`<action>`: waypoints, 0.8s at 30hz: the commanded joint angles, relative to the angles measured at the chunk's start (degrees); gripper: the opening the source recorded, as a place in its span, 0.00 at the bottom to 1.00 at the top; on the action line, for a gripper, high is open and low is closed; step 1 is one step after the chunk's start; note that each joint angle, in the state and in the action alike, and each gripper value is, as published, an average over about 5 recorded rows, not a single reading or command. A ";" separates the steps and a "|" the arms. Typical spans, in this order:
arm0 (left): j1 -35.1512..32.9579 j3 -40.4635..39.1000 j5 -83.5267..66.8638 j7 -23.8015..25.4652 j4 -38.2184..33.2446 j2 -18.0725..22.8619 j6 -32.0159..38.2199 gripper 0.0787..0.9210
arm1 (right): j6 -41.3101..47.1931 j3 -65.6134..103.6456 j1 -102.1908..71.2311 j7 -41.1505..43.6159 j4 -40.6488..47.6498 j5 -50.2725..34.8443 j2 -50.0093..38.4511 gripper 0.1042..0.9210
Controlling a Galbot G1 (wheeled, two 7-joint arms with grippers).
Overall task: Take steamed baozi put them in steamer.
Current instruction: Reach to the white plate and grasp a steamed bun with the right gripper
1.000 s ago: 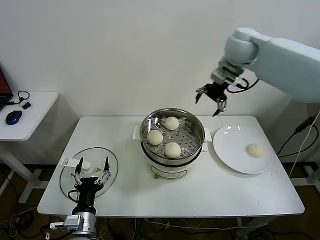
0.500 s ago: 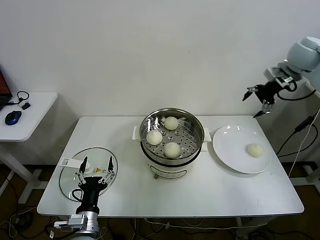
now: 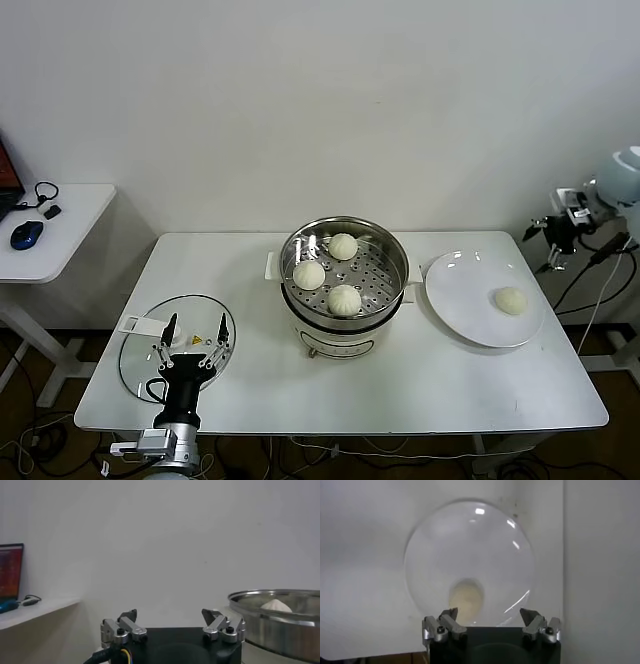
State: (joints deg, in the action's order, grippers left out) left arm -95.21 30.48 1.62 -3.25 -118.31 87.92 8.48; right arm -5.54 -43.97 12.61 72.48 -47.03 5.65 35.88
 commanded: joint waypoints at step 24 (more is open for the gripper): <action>0.11 0.64 -0.10 0.10 1.29 0.00 -0.02 0.88 | -1.01 22.85 -17.41 -5.46 16.24 17.88 12.91 0.88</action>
State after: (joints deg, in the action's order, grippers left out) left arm -95.06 31.09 1.50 -3.19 -117.15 87.88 8.52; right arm -6.39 -24.97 -2.55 67.88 -34.31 20.38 45.37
